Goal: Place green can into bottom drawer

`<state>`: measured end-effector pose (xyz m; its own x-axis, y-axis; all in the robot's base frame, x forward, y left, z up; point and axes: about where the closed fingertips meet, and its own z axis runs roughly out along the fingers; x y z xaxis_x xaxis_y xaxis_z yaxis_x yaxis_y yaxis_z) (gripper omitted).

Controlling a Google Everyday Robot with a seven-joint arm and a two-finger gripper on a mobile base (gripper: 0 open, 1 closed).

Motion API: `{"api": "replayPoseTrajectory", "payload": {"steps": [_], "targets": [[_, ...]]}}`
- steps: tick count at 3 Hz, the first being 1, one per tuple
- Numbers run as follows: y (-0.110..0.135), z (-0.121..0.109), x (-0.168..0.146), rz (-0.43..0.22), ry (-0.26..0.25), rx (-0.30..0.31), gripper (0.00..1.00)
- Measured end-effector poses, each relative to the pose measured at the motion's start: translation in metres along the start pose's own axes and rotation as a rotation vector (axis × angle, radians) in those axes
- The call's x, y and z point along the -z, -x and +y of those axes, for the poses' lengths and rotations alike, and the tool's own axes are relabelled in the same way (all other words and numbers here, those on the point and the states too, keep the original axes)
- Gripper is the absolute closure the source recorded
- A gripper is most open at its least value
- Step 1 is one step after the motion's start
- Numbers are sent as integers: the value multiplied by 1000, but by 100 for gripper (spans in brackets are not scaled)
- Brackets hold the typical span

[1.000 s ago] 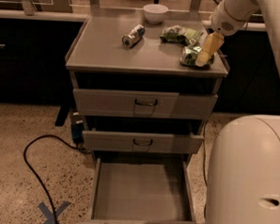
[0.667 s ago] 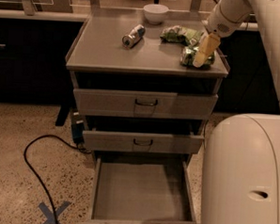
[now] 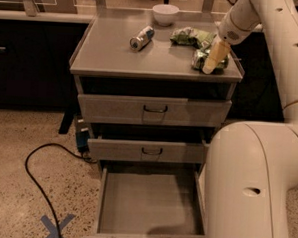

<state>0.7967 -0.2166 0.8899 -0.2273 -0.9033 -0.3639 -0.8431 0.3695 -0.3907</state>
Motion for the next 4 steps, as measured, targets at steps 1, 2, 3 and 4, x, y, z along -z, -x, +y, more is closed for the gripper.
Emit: {"api": "replayPoseTrajectory", "payload": {"steps": [1, 2, 3, 4], "targets": [[-8, 5, -13, -5, 32, -28, 0], [-11, 11, -22, -23, 67, -42, 0], [-13, 19, -29, -36, 102, -44, 0], [-12, 29, -38, -43, 147, -39, 0]]}}
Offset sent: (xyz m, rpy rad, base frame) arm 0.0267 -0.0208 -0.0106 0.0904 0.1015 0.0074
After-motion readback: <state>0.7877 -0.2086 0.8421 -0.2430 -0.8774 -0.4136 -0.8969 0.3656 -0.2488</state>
